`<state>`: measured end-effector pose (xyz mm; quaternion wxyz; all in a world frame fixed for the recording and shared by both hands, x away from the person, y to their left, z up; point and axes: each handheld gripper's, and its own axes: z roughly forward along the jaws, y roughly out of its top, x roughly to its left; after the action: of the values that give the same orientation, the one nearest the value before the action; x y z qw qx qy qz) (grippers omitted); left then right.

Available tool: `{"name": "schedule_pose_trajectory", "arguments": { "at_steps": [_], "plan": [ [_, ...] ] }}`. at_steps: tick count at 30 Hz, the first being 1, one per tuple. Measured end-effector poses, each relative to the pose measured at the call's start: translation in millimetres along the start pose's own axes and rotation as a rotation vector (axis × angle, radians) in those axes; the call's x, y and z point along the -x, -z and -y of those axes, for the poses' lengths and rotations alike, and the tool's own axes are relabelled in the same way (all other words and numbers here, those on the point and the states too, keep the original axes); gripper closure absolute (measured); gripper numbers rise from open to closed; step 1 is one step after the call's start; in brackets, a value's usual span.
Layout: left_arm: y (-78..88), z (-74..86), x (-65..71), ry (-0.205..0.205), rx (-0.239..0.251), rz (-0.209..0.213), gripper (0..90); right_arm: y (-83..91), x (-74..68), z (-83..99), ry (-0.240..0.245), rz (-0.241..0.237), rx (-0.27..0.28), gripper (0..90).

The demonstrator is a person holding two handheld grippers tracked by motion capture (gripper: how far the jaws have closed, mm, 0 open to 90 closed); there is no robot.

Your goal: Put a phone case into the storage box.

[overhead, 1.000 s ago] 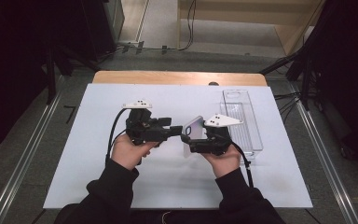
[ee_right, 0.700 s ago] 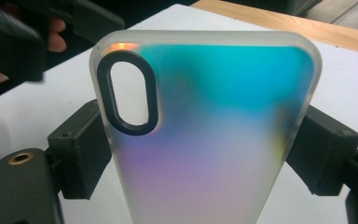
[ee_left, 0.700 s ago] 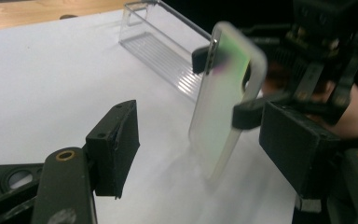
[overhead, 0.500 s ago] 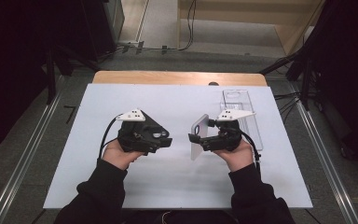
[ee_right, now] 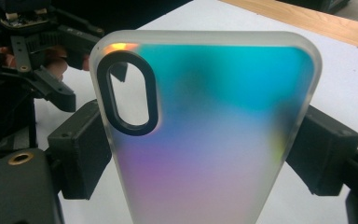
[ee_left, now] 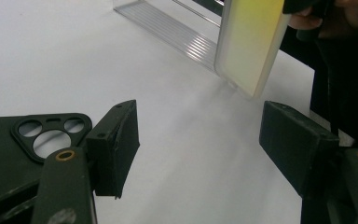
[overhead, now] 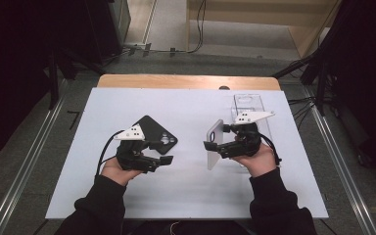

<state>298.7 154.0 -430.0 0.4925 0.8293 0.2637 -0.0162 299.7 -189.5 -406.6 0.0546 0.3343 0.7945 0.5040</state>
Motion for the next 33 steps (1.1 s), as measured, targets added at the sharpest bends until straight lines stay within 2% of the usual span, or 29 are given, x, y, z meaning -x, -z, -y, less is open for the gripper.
{"name": "schedule_pose_trajectory", "arguments": {
  "at_steps": [5, 10, 14, 23, 27, 29, 30, 33],
  "plan": [
    [3.0, 9.0, -1.6, -0.011, -0.010, 0.010, 29.2, 8.5, 4.5, -1.8, -0.009, 0.008, 0.003, 14.6],
    [6.8, 18.5, -1.9, -0.001, -0.017, 0.010, 29.3, 17.7, 7.0, -4.6, -0.023, 0.022, 0.005, 14.6],
    [10.1, 24.2, -1.8, -0.002, -0.029, 0.002, 29.3, 25.4, 9.5, -6.3, -0.054, 0.049, 0.023, 14.7],
    [19.1, 33.7, -5.2, 0.037, -0.026, -0.008, 29.3, 41.3, 12.3, -10.4, -0.086, 0.143, 0.054, 14.6],
    [23.4, 37.3, -6.7, 0.039, -0.032, -0.029, 29.3, 48.3, 15.8, -11.2, -0.129, 0.188, 0.073, 14.7],
    [25.6, 39.2, -7.2, 0.042, -0.025, -0.037, 29.3, 51.1, 17.9, -11.5, -0.129, 0.198, 0.086, 14.7],
    [26.4, 39.7, -7.5, 0.044, -0.025, -0.036, 29.3, 52.6, 18.6, -12.2, -0.131, 0.228, 0.087, 14.7],
    [29.1, 41.8, -8.0, 0.057, -0.020, -0.036, 29.3, 56.3, 22.7, -14.0, -0.143, 0.271, 0.102, 14.7]
  ]
}}
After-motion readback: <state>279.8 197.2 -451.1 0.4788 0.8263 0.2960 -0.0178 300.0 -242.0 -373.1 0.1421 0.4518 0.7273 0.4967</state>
